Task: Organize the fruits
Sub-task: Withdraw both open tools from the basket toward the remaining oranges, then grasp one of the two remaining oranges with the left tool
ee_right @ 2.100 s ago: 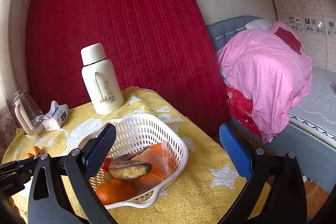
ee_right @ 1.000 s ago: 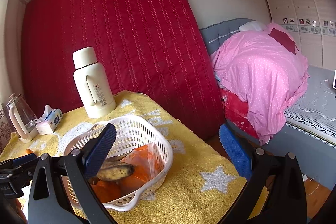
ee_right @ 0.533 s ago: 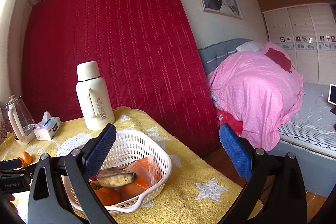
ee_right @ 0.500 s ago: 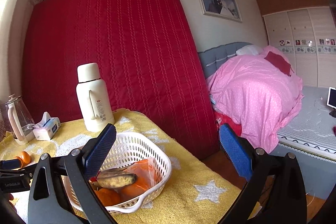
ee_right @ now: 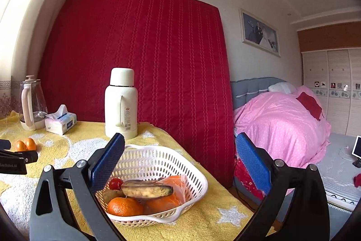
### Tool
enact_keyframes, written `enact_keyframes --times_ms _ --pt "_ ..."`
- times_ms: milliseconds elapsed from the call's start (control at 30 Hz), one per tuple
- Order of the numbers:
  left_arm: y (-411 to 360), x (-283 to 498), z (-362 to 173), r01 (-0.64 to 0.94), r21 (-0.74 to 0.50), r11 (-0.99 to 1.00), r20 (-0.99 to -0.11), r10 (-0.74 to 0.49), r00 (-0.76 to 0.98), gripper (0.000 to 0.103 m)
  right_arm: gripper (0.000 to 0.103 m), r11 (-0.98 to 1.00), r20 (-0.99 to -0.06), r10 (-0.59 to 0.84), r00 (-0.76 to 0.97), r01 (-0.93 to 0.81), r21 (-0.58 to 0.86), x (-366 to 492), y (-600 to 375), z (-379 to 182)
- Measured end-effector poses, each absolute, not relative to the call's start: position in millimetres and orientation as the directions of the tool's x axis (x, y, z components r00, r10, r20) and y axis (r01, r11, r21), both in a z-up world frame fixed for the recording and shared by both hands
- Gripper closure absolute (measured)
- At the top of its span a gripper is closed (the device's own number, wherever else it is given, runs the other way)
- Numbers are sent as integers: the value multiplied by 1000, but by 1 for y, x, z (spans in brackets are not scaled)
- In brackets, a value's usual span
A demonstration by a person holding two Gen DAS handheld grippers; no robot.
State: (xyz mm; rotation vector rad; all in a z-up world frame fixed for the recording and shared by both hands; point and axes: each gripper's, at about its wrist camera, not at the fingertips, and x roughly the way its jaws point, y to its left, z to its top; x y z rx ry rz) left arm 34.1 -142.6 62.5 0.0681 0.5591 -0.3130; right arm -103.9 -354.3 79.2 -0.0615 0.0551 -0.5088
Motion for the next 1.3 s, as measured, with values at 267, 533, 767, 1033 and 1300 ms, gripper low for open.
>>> enact_keyframes --times_ms 267,533,767,1033,1300 --pt "-122 24 61 265 22 964 -494 -220 841 5 3 900 -66 -430 900 422 -109 -96 -339 79" --pt "-94 31 63 223 -7 975 -510 -195 837 5 3 944 -140 -329 934 321 -78 -82 -328 92" --pt "-63 39 60 177 -17 984 -521 -159 838 5 3 980 -233 -195 953 200 -3 -57 -310 101" --pt "-23 53 56 112 -13 994 -538 -102 837 5 3 993 -270 -80 960 99 58 -28 -286 106" --pt "-5 75 53 133 -75 988 -579 -152 801 5 3 999 -345 37 938 -28 30 2 -250 97"
